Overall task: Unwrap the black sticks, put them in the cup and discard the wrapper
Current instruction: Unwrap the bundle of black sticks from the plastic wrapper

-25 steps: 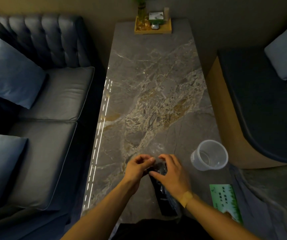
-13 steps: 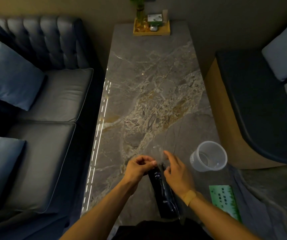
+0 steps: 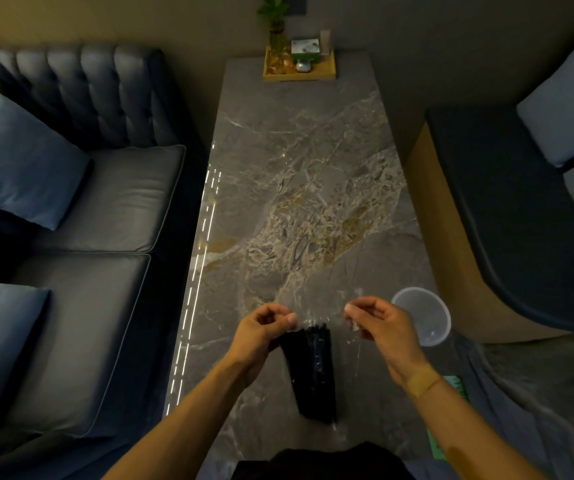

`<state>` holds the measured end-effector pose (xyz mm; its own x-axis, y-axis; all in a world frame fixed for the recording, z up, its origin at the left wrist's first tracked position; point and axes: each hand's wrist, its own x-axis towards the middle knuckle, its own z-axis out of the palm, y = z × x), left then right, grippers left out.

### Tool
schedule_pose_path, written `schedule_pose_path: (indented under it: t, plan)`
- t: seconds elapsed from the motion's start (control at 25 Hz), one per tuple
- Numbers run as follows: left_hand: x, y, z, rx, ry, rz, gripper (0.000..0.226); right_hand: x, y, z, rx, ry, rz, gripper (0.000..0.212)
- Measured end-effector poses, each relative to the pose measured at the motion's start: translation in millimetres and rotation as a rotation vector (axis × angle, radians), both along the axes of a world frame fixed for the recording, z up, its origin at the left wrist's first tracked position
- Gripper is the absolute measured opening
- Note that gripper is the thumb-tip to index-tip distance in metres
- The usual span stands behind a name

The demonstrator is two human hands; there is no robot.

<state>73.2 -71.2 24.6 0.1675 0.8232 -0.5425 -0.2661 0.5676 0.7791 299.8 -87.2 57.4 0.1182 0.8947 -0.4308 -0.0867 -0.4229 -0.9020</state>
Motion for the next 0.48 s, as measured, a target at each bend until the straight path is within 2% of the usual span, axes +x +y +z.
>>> schedule_pose_path:
  t: [0.12,0.24,0.36,0.48]
  plan:
    - [3,3,7,-0.033,-0.043,0.096,0.012,8,-3,9,-0.035,0.083,0.042,0.016]
    - [7,4,17,0.005,-0.056,0.104,0.01,21,1,23,0.002,0.073,0.258,0.04]
    - [8,10,32,0.111,-0.04,0.022,0.009,28,16,48,0.127,-0.148,0.486,0.042]
    - [10,19,47,0.212,-0.012,-0.085,0.012,22,34,70,0.18,-0.401,0.621,0.041]
